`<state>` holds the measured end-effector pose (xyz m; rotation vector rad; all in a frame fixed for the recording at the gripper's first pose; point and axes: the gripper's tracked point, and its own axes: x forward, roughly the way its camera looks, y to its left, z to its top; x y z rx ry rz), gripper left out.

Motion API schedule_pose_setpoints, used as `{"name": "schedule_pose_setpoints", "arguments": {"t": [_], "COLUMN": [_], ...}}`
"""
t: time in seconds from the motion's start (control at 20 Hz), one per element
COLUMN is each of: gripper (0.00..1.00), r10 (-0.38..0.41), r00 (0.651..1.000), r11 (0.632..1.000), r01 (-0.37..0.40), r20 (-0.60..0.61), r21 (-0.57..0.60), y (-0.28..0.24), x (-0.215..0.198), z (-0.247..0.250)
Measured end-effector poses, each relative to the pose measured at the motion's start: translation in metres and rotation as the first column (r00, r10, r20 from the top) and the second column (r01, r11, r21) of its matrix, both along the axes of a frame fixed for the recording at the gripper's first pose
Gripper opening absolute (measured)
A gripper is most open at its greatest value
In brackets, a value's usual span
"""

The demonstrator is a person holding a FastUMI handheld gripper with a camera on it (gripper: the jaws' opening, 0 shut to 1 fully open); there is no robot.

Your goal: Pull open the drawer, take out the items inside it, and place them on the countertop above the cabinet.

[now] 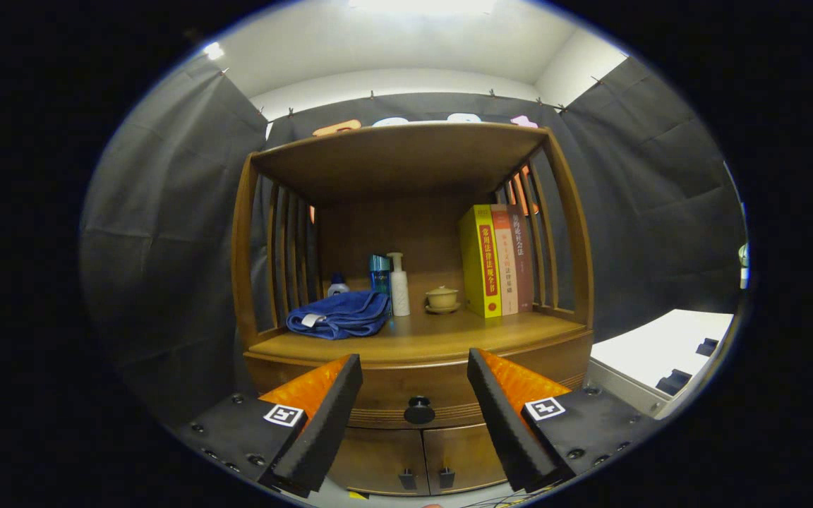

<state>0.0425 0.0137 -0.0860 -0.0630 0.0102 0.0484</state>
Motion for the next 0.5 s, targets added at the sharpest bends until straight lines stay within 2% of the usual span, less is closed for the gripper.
{"name": "schedule_pose_setpoints", "arguments": {"t": [0.2, 0.5], "gripper": [0.98, 0.98], "r10": [0.017, -0.031], "r00": [0.999, 0.996], "r11": [1.0, 0.999], "r01": [-0.017, 0.028], "r20": [-0.038, -0.086], "r21": [-0.002, -0.043], "y": [0.003, -0.014], "x": [0.021, 0.063], "z": [-0.054, -0.107]}}
